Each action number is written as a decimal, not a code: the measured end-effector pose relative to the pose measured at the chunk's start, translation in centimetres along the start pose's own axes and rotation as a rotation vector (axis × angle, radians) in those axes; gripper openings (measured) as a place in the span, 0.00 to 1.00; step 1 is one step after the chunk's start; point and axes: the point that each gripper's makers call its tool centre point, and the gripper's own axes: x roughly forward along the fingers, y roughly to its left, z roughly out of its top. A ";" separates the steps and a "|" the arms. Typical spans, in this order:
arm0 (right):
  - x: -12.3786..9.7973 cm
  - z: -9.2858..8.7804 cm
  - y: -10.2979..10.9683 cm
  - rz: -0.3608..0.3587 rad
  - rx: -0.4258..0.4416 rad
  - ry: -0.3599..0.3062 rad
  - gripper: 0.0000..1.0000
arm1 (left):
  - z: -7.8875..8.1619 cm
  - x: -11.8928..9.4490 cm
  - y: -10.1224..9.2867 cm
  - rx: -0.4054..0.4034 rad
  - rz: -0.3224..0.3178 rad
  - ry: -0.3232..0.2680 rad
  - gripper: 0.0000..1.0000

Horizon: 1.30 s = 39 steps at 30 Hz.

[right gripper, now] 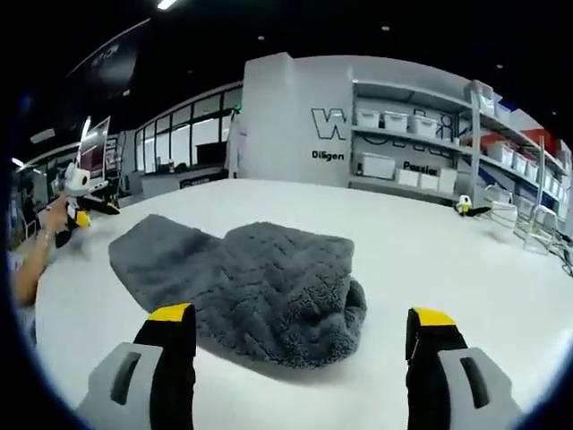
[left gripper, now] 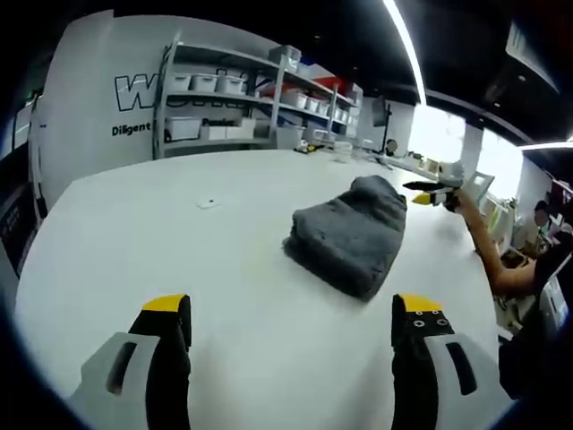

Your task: Open the folded towel by lifting each exposed corner and separating the folded layers until the towel lies flat within the target outline without major curled edges

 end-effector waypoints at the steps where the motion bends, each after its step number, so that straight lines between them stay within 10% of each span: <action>1: 0.2 -0.2 0.6 0.027 -0.007 0.014 0.99 | 0.0 0.0 0.0 0.001 0.000 -0.001 0.91; 39: 0.2 -0.6 2.5 0.123 0.009 0.031 0.99 | 0.3 0.3 0.5 -0.030 0.019 -0.015 0.99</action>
